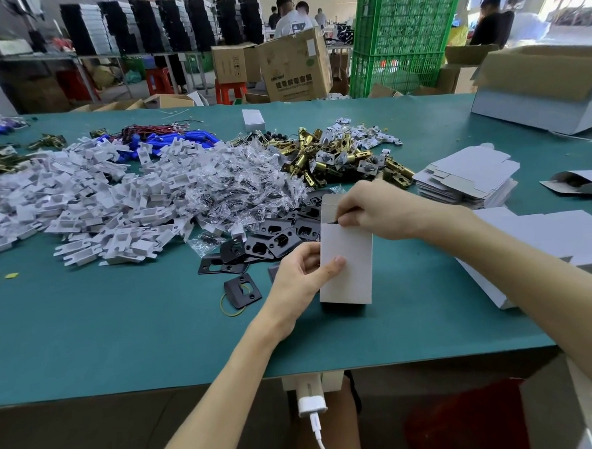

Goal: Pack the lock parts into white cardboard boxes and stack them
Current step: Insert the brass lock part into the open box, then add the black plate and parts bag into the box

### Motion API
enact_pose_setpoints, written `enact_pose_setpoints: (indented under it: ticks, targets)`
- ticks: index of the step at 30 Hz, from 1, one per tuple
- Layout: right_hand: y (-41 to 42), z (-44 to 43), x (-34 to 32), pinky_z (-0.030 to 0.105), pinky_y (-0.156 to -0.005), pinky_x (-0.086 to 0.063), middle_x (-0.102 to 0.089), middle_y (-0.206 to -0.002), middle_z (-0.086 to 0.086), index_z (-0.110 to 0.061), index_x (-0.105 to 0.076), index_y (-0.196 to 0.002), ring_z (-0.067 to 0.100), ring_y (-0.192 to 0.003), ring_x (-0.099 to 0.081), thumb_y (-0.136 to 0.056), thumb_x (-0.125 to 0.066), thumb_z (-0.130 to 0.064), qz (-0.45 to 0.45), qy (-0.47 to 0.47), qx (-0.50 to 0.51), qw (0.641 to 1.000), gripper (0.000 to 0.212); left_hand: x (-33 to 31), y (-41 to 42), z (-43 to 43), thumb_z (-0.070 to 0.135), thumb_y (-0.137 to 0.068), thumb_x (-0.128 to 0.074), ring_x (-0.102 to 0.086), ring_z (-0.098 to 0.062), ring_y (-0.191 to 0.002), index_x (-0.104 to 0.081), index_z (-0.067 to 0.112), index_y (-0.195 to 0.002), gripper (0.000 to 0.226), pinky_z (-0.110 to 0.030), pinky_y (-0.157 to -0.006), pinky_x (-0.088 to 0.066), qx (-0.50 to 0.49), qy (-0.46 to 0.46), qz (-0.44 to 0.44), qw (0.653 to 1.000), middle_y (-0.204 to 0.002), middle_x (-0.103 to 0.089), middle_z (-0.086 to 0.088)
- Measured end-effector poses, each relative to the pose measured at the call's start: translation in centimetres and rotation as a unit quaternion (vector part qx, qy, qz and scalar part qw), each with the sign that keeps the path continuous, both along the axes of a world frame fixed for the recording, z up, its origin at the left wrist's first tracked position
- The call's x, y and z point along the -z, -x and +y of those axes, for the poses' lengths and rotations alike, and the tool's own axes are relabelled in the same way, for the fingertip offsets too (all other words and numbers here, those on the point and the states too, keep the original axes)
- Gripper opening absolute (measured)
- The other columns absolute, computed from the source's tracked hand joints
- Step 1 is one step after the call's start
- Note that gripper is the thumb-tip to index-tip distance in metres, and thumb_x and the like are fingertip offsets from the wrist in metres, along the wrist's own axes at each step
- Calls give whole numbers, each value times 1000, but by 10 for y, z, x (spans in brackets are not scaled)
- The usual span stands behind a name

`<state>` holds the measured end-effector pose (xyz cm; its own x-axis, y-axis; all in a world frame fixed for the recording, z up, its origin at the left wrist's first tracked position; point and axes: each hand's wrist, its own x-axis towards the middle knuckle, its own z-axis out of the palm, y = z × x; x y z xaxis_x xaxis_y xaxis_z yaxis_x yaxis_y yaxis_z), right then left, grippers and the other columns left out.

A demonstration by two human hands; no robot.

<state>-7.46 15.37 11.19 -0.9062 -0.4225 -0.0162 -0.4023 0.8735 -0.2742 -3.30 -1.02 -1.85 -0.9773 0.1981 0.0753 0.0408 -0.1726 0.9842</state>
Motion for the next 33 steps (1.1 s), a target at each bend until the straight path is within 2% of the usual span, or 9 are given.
enact_pose_setpoints:
  ticks: [3,6,11,16,20,24,28,30,33]
  targets:
    - [-2,-3,4,34,-88,-48,-70,-110,12,-6,-71,-110,29,-103,-62,-105,-52,-16,-16,-16,2,1000,22,1,1,0,24,-93,-76,-73,-20,-111,-64,7,-125,38,-26,-90,-58,2,3,-2,1000,-118,-77,-6]
    - [-5,-5,4,41,-88,-49,-66,-109,14,-3,-63,-114,33,-102,-60,-108,-46,-32,-35,-43,12,998,35,0,1,0,24,-92,-76,-74,-19,-110,-64,8,-125,38,-25,-88,-57,4,4,-3,1000,-117,-78,-5]
    - [-9,-10,4,41,-81,-52,-68,-98,13,-5,-69,-105,31,-92,-63,-105,-49,-43,-27,-75,9,997,43,0,1,0,26,-92,-76,-74,-20,-109,-65,9,-123,38,-27,-88,-58,6,2,-1,1000,-116,-78,-5]
    - [-9,-17,-3,35,-59,-40,-54,-70,5,-15,-55,-69,33,-72,-58,-103,-54,-40,66,-95,41,992,42,2,1,0,24,-94,-76,-74,-17,-109,-65,10,-123,34,-24,-86,-57,-7,16,1,1000,-116,-78,-4]
    - [-4,-37,-2,38,-65,-47,-63,-81,8,-9,-62,-89,32,-76,-63,-106,-51,-30,228,-68,25,971,29,3,2,1,27,-95,-77,-73,-12,-108,-65,12,-123,34,-22,-87,-56,-21,41,8,999,-117,-77,1]
    - [11,-81,13,39,-80,-55,-62,-104,5,-9,-62,-99,23,-91,-61,-104,-53,-21,154,22,-32,987,15,6,5,0,26,-96,-76,-72,-9,-109,-66,14,-124,31,-21,-87,-55,-24,48,13,998,-116,-77,4]
    - [39,-123,39,46,-91,-53,-54,-124,10,-6,-58,-117,30,-111,-57,-101,-51,-10,91,-41,-51,994,18,10,6,0,24,-95,-72,-69,-3,-108,-67,18,-117,23,-17,-87,-51,-26,91,24,995,-113,-77,7]
    - [50,-138,51,46,-91,-50,-51,-128,12,-6,-55,-124,33,-117,-53,-99,-51,-8,66,-71,-52,994,25,8,5,0,24,-89,-67,-69,4,-98,-66,23,-109,20,-15,-81,-52,-22,102,32,994,-102,-77,16]
    - [62,-150,66,52,-106,-43,-47,-137,15,-5,-47,-137,37,-131,-40,-100,-48,-9,34,-90,-35,995,37,8,5,0,23,-87,-56,-62,3,-80,-60,21,-97,11,-12,-75,-47,-25,117,56,991,-86,-69,20]
